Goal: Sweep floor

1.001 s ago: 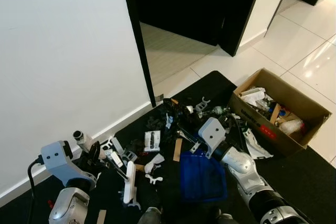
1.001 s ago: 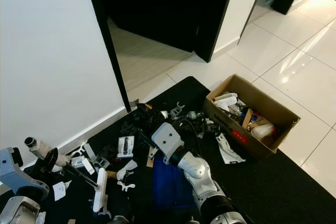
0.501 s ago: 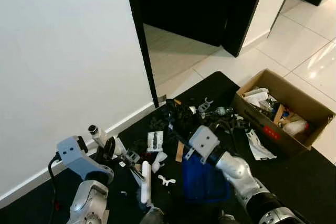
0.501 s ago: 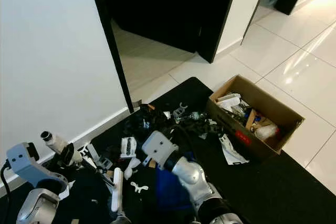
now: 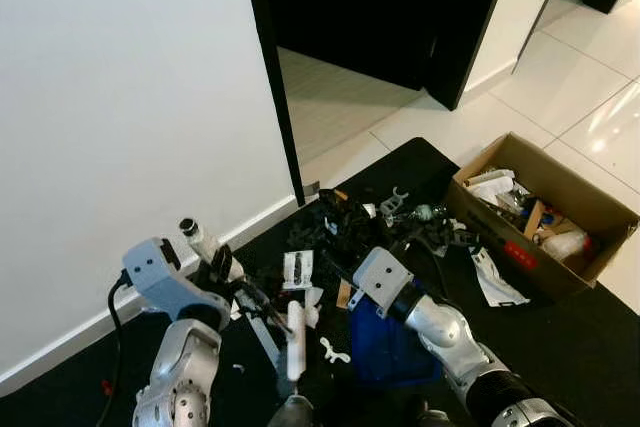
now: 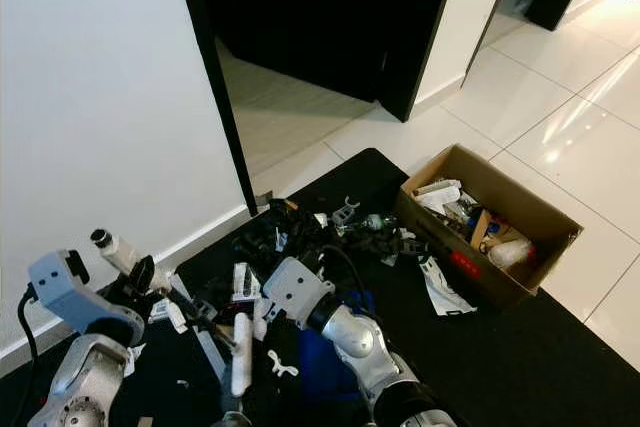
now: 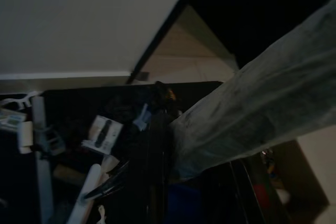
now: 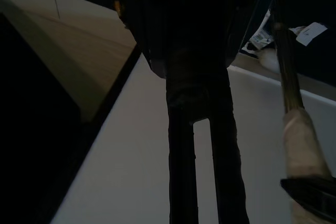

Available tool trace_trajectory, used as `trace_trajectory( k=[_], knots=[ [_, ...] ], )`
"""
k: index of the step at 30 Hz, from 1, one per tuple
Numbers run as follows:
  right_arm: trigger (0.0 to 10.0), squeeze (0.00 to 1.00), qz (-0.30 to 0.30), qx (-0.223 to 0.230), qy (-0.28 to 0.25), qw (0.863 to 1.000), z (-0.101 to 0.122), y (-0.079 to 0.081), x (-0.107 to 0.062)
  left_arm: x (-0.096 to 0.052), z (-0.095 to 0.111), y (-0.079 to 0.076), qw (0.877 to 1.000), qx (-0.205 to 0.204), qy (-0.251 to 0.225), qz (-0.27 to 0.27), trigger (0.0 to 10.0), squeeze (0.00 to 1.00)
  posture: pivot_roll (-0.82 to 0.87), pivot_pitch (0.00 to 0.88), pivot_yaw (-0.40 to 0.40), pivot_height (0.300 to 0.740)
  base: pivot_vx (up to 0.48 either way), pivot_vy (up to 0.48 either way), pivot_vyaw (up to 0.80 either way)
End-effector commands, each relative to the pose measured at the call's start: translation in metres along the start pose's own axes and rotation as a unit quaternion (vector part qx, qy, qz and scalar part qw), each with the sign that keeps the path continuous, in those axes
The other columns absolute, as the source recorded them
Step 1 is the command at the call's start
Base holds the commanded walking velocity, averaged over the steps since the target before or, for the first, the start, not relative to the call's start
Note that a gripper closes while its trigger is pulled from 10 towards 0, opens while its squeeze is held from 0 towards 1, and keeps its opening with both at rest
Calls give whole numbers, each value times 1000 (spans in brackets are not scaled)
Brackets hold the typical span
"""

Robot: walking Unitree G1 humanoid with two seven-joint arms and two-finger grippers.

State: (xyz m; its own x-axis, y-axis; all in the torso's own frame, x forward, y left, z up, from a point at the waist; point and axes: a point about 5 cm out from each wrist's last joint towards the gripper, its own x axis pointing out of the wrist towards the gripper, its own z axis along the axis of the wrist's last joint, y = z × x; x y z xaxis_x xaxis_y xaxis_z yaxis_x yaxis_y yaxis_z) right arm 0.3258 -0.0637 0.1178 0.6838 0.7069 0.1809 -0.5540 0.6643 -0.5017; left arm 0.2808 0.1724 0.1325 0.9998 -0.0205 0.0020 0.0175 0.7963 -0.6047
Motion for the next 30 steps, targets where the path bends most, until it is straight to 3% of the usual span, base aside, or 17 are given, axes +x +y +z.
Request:
trace_trajectory(
  k=[1, 6, 11, 14, 15, 16, 17, 21, 25, 29, 30],
  knots=[
    [10000, 0, -5, 25, 34, 999, -13, 8, -7, 3, -30, -38, 989, -130, 47, -59, 10000, 0, 175, 311, 59, 740, 0, 0, 0],
    [10000, 0, -23, 27, 34, 999, -12, 2, -7, 9, -25, -43, 987, -146, 41, -54, 10000, 0, 172, 305, 68, 740, 0, 0, 0],
    [10000, 0, -34, 23, 37, 998, -13, -2, -9, 13, -16, -42, 990, -127, 37, -53, 10000, 0, 171, 295, 80, 740, 0, 0, 0],
    [10000, 0, -39, 20, 40, 998, -15, -4, -11, 11, 3, -37, 996, -37, 33, -78, 10000, 0, 174, 291, 89, 740, 0, 0, 0],
    [10000, 0, -42, 19, 41, 998, -16, -6, -13, 8, 19, -29, 995, 36, 31, -90, 10000, 0, 176, 290, 92, 740, 0, 0, 0],
    [10000, 0, -42, 19, 41, 998, -16, -6, -13, 8, 19, -29, 995, 36, 31, -90, 10000, 0, 176, 290, 92, 740, 0, 0, 0],
    [10000, 0, -44, 19, 42, 998, -16, -6, -14, 4, 39, -16, 991, 94, 30, -88, 10000, 0, 177, 290, 94, 740, 0, 0, 0],
    [10000, 0, -45, 18, 43, 998, -17, -6, -15, 1, 54, -6, 988, 132, 29, -80, 10000, 0, 184, 289, 95, 740, 0, 0, 0],
    [10000, 0, -45, 19, 47, 998, -19, -4, -16, -8, 80, 13, 976, 208, 22, -51, 10000, 0, 195, 291, 95, 740, 0, 0, 0],
    [10000, 0, -44, 20, 49, 998, -19, -1, -15, -14, 70, 27, 974, 222, 41, -27, 10000, 0, 196, 297, 91, 740, 0, 0, 0],
    [10000, 0, -45, 21, 48, 998, -18, 0, -14, -16, 63, 37, 971, 235, 48, -9, 10000, 0, 192, 303, 87, 740, 0, 0, 0]
  ],
)
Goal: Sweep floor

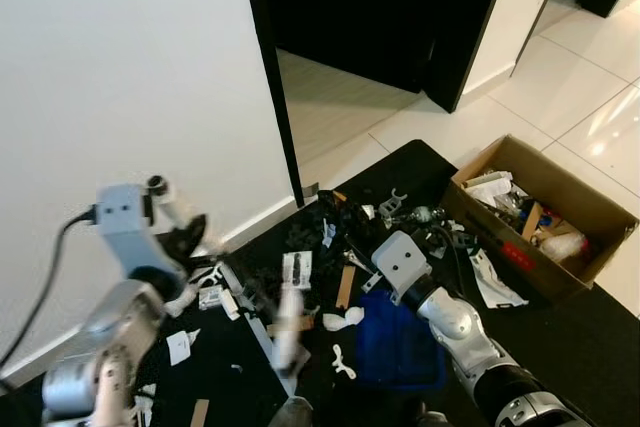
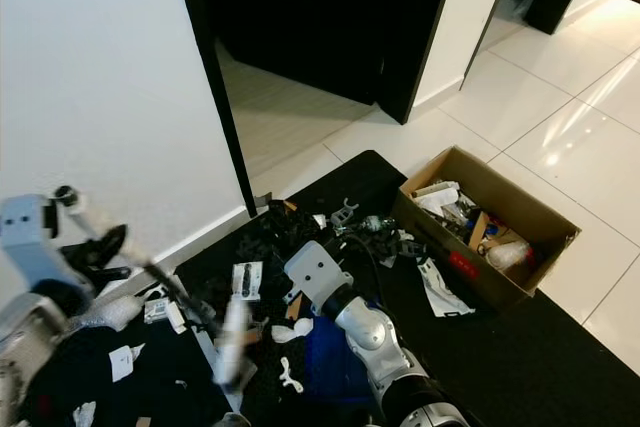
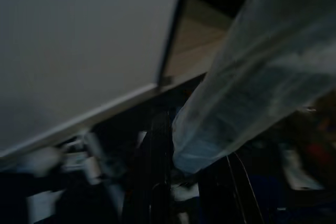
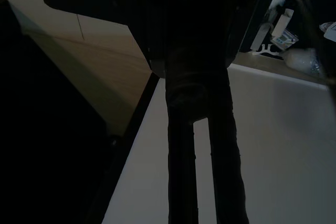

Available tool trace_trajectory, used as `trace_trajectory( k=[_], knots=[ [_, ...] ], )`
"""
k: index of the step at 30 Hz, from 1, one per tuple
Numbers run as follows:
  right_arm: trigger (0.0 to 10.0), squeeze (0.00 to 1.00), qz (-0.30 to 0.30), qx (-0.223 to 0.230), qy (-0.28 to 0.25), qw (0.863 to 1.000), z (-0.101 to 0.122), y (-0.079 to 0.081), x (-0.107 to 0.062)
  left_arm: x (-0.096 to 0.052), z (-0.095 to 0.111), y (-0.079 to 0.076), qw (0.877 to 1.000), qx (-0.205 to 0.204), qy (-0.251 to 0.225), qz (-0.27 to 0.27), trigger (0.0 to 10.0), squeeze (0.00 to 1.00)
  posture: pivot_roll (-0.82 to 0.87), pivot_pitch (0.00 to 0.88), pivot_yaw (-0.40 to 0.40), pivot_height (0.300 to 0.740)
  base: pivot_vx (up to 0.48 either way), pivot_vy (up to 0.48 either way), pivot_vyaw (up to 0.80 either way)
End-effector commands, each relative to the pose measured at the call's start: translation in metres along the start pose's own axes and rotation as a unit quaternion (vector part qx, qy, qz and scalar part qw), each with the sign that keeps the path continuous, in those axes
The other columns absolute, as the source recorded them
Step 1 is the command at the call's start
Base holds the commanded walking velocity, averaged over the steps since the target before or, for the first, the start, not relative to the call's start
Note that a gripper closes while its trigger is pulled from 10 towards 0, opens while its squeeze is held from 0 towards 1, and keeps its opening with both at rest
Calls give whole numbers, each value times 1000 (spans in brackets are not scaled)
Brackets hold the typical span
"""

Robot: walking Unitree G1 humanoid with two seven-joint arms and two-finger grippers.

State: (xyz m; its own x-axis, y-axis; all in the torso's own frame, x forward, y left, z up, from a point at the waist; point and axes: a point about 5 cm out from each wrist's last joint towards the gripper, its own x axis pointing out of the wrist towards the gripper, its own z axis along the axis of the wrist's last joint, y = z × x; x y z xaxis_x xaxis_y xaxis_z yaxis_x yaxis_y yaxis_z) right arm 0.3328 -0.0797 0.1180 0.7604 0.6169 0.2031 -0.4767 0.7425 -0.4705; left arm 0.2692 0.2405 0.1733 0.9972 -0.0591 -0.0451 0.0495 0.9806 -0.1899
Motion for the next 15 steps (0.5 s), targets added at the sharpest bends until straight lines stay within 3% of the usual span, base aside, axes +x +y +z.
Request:
trace_trajectory(
  k=[1, 5, 7, 8, 13, 15],
  knots=[
    [10000, 0, 12, 14, 29, 999, -12, 13, -9, -2, -13, 2, 1000, 8, 18, -5, 10000, 0, 192, 303, 87, 740, 0, 0, 0],
    [10000, 0, 14, 15, 26, 999, -11, 15, -8, -3, -40, 14, 999, -23, 24, 27, 10000, 0, 185, 313, 79, 740, 0, 0, 0],
    [10000, 0, 14, 15, 25, 999, -11, 15, -9, -4, -49, 18, 999, -12, 34, 36, 10000, 0, 178, 316, 77, 740, 0, 0, 0],
    [10000, 0, 15, 15, 24, 999, -11, 15, -9, -5, -65, 23, 998, 16, 50, 40, 10000, 0, 176, 322, 71, 740, 0, 0, 0],
    [10000, 0, 14, 14, 24, 1000, -11, 13, -10, -4, -76, 32, 997, 19, 39, 69, 10000, 0, 162, 332, 69, 740, 0, 0, 0],
    [10000, 0, 12, 12, 23, 1000, -11, 12, -11, -2, -65, 34, 997, 14, 7, 77, 10000, 0, 164, 337, 69, 740, 0, 0, 0]
  ],
)
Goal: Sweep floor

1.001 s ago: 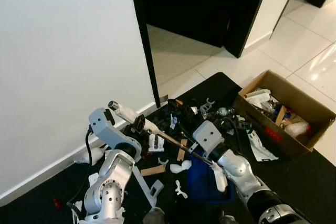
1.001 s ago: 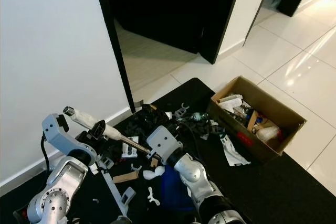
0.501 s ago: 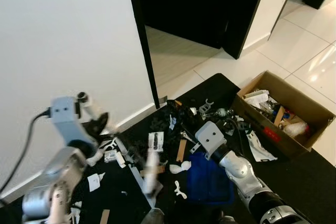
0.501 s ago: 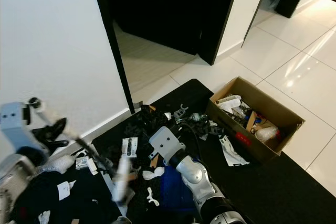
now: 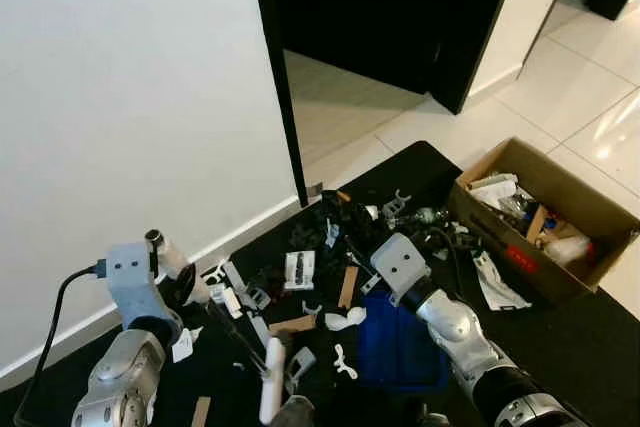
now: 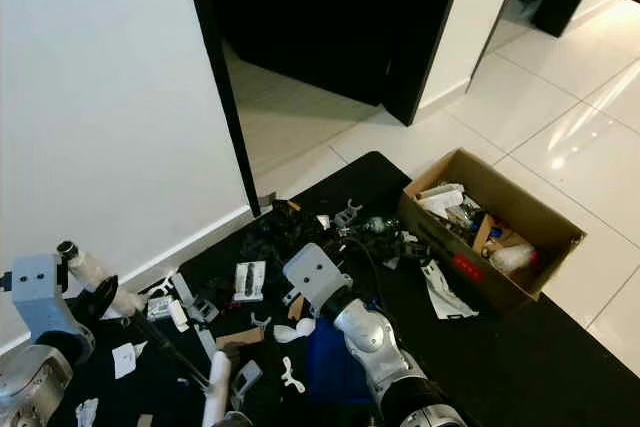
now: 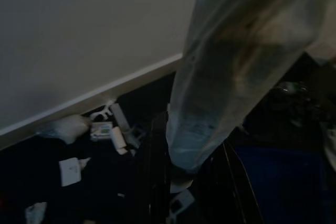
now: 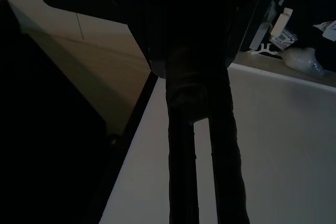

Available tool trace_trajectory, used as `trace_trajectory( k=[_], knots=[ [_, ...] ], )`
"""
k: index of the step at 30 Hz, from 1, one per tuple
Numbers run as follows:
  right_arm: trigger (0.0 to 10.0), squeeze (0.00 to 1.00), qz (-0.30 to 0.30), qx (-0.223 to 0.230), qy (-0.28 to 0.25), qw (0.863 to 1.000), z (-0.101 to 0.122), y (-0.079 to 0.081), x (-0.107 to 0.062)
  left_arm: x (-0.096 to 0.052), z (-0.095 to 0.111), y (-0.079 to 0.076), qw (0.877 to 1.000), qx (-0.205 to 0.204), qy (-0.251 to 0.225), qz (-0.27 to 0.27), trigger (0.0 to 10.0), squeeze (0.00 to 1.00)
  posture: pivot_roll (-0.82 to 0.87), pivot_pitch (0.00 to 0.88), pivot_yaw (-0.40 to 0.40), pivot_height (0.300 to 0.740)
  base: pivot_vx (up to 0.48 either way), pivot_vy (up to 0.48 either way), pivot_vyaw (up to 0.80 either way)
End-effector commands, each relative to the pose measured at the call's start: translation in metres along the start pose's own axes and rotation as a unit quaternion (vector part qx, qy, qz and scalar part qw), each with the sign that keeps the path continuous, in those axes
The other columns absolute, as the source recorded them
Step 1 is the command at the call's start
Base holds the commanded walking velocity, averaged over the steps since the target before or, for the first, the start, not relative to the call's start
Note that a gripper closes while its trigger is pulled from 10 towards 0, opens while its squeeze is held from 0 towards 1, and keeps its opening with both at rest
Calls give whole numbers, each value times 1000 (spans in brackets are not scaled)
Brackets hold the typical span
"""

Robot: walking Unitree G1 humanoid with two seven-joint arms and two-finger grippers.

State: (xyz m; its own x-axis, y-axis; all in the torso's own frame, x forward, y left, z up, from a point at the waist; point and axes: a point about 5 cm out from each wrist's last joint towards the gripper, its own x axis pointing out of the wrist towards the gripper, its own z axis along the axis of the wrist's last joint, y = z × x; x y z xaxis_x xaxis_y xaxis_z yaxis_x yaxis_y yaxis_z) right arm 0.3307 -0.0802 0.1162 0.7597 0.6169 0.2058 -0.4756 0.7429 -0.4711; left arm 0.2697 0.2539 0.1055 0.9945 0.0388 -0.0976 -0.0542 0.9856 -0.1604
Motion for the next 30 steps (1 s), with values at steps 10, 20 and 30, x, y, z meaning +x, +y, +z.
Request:
trace_trajectory(
  k=[10, 20, 30],
  knots=[
    [10000, 0, 10, 12, 27, 1000, -12, 10, -12, 1, 31, 27, 994, 3, -94, 58, 10000, 0, 163, 350, 69, 740, 0, 0, 0],
    [10000, 0, 13, 13, 25, 1000, -11, 11, -11, -13, -54, -5, 984, -170, 40, 30, 10000, 0, 151, 351, 60, 740, 0, 0, 0],
    [10000, 0, 10, 11, 26, 1000, -11, 9, -10, -19, -74, -56, 948, -306, 85, 1, 10000, 0, 153, 346, 68, 740, 0, 0, 0]
  ],
)
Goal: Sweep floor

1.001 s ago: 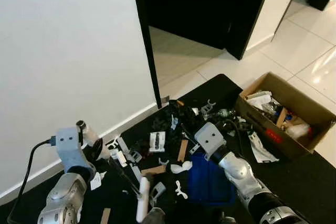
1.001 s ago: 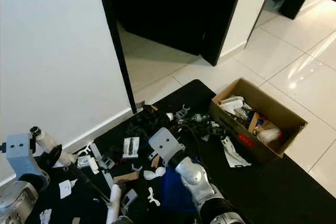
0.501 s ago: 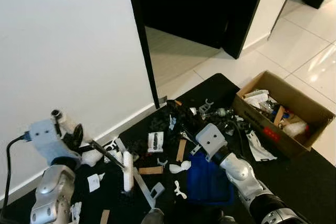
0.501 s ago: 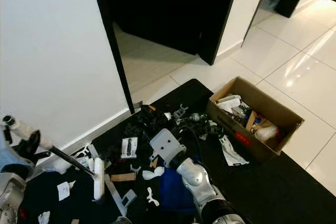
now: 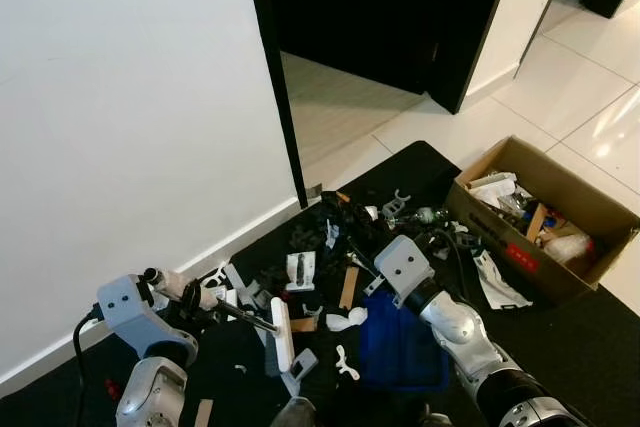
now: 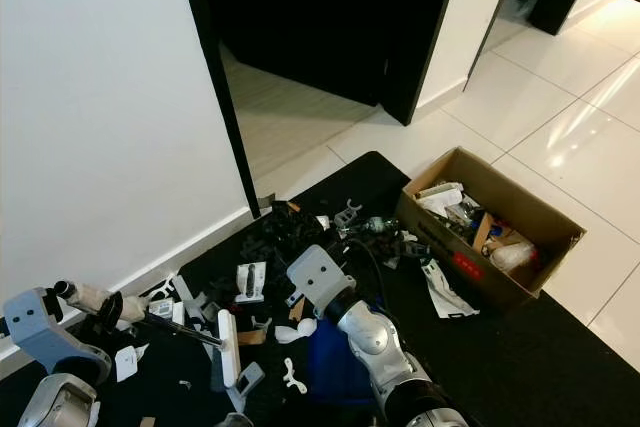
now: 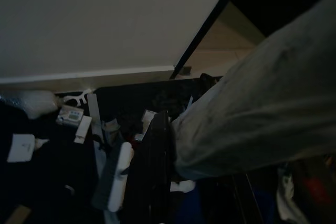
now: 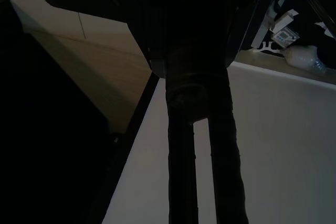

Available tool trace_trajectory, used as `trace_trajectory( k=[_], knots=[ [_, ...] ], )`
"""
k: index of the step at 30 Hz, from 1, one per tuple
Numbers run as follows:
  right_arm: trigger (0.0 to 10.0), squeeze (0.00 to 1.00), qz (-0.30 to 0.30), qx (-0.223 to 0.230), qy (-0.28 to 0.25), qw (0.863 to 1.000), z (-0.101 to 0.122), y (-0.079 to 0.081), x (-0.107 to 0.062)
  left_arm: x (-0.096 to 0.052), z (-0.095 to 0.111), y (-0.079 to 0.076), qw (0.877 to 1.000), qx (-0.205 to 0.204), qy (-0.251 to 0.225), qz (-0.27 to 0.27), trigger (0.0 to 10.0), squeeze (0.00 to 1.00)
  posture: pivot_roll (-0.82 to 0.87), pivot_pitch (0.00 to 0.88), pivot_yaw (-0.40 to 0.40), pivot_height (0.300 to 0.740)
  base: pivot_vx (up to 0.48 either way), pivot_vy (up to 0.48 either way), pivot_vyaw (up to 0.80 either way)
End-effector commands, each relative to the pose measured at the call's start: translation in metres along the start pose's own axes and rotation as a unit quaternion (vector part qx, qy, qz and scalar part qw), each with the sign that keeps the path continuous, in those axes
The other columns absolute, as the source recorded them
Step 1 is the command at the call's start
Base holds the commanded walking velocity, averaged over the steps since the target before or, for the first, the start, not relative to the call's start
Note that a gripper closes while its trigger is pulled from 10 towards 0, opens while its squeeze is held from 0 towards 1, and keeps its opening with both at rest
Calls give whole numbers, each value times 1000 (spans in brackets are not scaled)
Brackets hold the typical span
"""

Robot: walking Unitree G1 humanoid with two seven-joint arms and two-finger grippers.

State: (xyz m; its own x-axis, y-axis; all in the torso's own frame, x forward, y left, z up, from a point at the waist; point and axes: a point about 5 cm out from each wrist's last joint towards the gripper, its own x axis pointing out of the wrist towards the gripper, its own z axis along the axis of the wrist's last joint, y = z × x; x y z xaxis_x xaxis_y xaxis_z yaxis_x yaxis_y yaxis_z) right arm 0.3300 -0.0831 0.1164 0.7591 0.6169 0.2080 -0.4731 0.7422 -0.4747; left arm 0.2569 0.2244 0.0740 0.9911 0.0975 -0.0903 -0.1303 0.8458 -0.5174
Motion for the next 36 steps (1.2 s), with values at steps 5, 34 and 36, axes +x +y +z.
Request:
trace_trajectory(
  k=[5, 34, 36],
  knots=[
    [10000, 0, 8, 14, 27, 1000, -10, 11, -7, -10, -44, -35, 980, -172, 100, -17, 10000, 0, 158, 344, 72, 740, 0, 0, 0],
    [10000, 0, -4, 12, 29, 1000, -11, 8, -8, 9, 60, -49, 993, 42, 30, -109, 10000, 0, 174, 321, 92, 740, 0, 0, 0],
    [10000, 0, -5, 12, 30, 999, -11, 8, -9, 6, 77, -36, 991, 91, 21, -99, 10000, 0, 176, 321, 93, 740, 0, 0, 0]
  ],
)
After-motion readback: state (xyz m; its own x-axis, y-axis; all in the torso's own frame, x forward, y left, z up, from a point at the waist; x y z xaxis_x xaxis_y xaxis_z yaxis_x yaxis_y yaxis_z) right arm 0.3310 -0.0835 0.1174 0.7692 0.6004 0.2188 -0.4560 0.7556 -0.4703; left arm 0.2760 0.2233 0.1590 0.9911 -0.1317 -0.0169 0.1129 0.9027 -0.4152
